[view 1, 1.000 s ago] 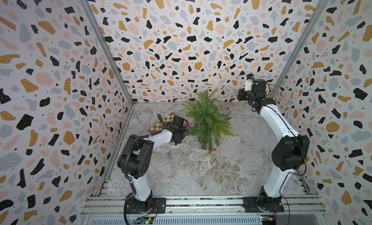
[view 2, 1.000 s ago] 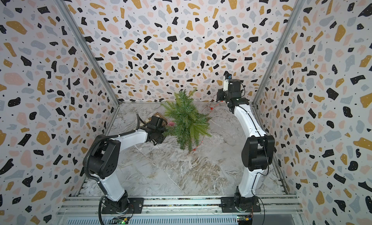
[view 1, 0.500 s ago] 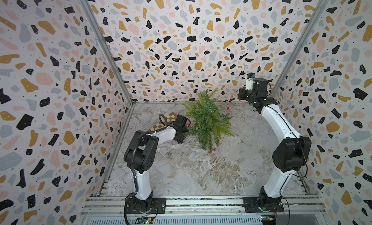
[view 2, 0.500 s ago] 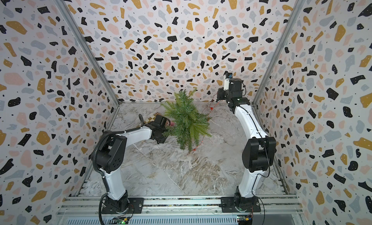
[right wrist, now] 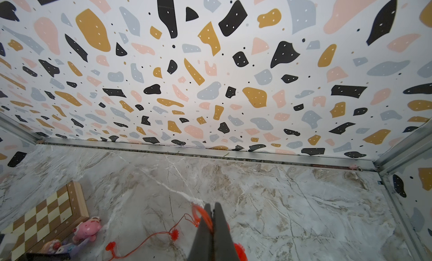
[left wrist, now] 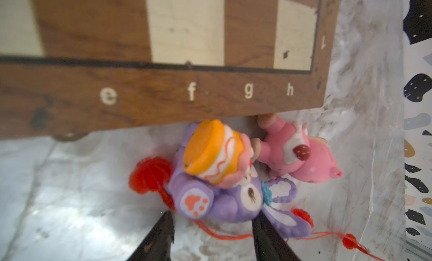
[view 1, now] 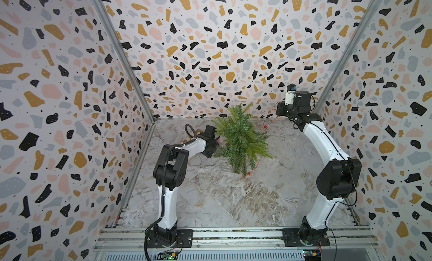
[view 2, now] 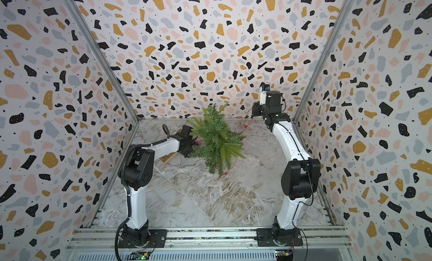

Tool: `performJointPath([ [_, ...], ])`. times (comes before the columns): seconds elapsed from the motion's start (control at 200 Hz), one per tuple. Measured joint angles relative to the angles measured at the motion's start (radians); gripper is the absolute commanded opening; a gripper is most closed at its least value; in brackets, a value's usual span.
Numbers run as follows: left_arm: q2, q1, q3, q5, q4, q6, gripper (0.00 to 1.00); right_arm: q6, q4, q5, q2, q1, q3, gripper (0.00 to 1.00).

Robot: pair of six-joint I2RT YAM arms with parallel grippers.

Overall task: Remove string lights from the small christmas tree
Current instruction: Remove the light string from the Christmas tree.

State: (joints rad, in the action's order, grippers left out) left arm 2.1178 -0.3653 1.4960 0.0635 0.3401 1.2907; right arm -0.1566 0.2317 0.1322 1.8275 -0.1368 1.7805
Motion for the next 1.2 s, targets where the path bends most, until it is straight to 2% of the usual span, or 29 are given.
performJointPath([
  [0.25, 0.083, 0.031, 0.119, -0.001, -0.019, -0.079, 0.54, -0.001, 0.0, 0.013, 0.0, 0.0, -0.013, 0.0],
  [0.376, 0.105, 0.039, 0.169, -0.001, -0.014, -0.126, 0.45, -0.001, -0.001, 0.015, 0.0, 0.0, -0.014, 0.0],
  [0.491, 0.1, 0.041, 0.2, 0.0, 0.011, -0.151, 0.46, -0.001, -0.001, 0.014, 0.0, 0.0, -0.016, 0.0],
  [0.571, 0.079, 0.039, 0.164, -0.002, -0.004, -0.15, 0.52, -0.001, -0.001, 0.015, 0.0, 0.0, -0.017, 0.0],
  [0.706, 0.04, 0.031, 0.086, -0.012, -0.004, -0.142, 0.56, -0.002, -0.001, 0.018, 0.0, 0.0, -0.021, 0.0],
  [0.926, -0.033, 0.003, 0.021, -0.025, -0.019, -0.116, 0.58, -0.003, -0.014, 0.016, -0.016, 0.001, -0.068, 0.0],
  [1.202, -0.225, -0.009, -0.087, -0.015, -0.047, -0.134, 0.63, -0.023, -0.027, 0.017, -0.087, 0.021, -0.177, 0.0],
])
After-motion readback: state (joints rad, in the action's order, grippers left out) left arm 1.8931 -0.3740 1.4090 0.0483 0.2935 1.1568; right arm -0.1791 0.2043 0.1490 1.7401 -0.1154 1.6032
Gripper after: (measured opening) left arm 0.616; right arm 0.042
